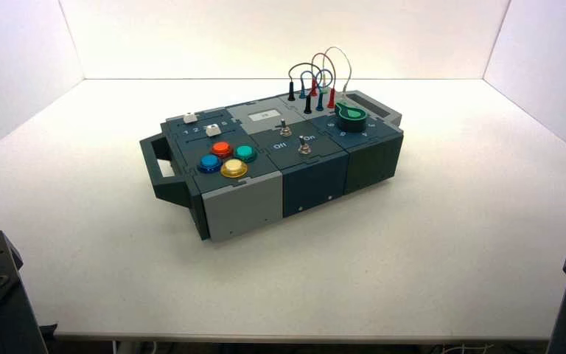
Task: Pull the blue wire.
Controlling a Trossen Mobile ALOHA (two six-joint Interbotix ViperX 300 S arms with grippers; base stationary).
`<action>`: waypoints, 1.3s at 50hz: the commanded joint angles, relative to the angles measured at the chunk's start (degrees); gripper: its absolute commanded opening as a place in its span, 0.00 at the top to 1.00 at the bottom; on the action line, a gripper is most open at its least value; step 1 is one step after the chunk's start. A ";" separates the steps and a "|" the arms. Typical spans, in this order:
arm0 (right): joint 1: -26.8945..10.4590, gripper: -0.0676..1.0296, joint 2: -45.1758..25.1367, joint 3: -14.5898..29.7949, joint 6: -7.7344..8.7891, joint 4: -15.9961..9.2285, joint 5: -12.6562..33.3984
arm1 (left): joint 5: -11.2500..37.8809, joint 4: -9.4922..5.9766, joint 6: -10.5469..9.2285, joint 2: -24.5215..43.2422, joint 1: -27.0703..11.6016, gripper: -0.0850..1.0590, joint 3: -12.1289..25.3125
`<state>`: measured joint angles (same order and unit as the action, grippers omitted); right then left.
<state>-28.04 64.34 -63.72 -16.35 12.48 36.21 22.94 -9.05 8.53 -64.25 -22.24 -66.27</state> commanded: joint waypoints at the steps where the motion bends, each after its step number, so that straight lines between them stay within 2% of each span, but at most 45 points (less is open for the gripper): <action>1: 0.09 0.96 -0.35 1.58 0.00 -0.18 -0.62 | -0.26 0.00 0.18 0.35 0.26 0.95 1.05; 19: -1.05 0.95 -0.62 1.76 0.18 -1.14 -0.70 | 0.09 -0.18 0.09 0.70 0.26 0.95 1.14; 26: -3.16 0.90 -2.81 2.02 1.05 -3.34 -0.70 | 0.18 -0.35 0.09 0.70 0.26 0.95 1.14; 29: -3.96 0.88 -4.83 2.29 1.23 -5.19 -0.70 | 0.18 -0.35 0.09 0.70 0.26 0.95 1.14; 33: -5.45 0.88 -9.49 2.90 1.67 -8.17 -0.79 | 0.18 -0.35 0.09 0.70 0.26 0.95 1.23; 40: -6.33 0.88 -18.54 4.92 2.02 -10.55 -1.41 | 0.18 -0.44 0.09 0.79 0.26 0.95 1.23; 44: -6.33 0.88 -24.17 6.77 2.02 -10.72 -2.55 | 0.26 -0.44 0.09 1.05 0.26 0.95 1.23; 47: -6.33 0.88 -25.66 7.38 2.02 -10.72 -2.81 | 0.35 -0.44 0.09 1.14 0.26 0.95 1.23; 48: -6.33 0.87 -29.88 9.58 2.02 -10.72 -3.43 | 0.44 -0.44 0.09 1.23 0.26 0.95 1.23; 52: -6.50 0.82 -34.89 12.66 2.02 -11.16 -4.31 | 0.53 -0.44 0.09 1.32 0.26 0.95 1.32; 56: -6.50 0.79 -39.02 15.47 2.02 -11.60 -4.57 | 0.62 -0.53 0.00 1.67 0.26 0.95 1.41; 65: -7.56 0.79 -47.02 20.48 2.20 -11.95 -4.83 | 0.88 -0.53 0.09 1.85 0.18 0.95 1.49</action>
<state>-34.89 20.30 -46.93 -14.41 0.88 32.08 24.08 -9.49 8.53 -62.93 -22.24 -66.27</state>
